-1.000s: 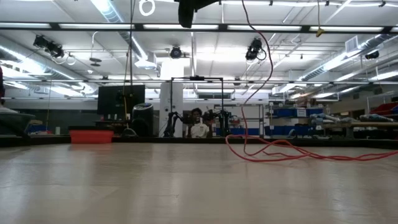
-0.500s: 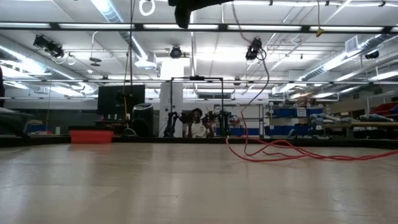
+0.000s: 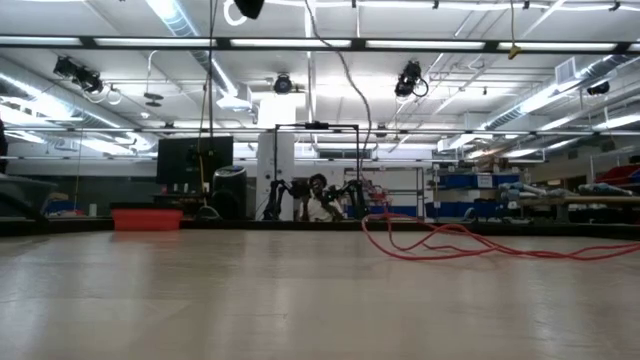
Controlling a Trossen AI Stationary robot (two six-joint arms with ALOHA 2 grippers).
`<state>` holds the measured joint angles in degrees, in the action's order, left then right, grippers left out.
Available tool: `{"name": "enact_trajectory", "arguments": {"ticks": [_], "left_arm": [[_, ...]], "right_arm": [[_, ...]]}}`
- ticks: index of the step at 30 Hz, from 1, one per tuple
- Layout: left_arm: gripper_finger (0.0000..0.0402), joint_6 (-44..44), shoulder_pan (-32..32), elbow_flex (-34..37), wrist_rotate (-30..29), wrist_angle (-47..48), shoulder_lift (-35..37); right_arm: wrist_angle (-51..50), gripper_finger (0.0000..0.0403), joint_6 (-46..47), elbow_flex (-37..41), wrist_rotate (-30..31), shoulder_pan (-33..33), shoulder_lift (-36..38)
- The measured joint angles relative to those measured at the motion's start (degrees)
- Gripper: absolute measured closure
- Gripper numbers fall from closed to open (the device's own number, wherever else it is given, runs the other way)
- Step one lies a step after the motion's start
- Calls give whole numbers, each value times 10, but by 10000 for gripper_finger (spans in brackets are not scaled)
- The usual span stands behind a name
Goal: Coil cords
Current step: Coil the red wire onto the spool
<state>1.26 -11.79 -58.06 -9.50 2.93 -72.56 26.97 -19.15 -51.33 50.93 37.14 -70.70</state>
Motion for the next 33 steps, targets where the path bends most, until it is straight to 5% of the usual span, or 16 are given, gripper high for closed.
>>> {"name": "enact_trajectory", "arguments": {"ticks": [7,14,22,33], "left_arm": [[401,12,-2,0,-26,7,20],[401,115,-17,0,-26,-34,-3],[401,252,-42,0,-26,-69,-32],[401,392,-49,0,-39,-228,-78]], "right_arm": [[-230,402,244,0,6,1,10],[-342,402,430,-1,-118,-42,7],[-344,401,493,-1,-318,-98,7],[-256,401,440,0,-462,-122,4]]}}
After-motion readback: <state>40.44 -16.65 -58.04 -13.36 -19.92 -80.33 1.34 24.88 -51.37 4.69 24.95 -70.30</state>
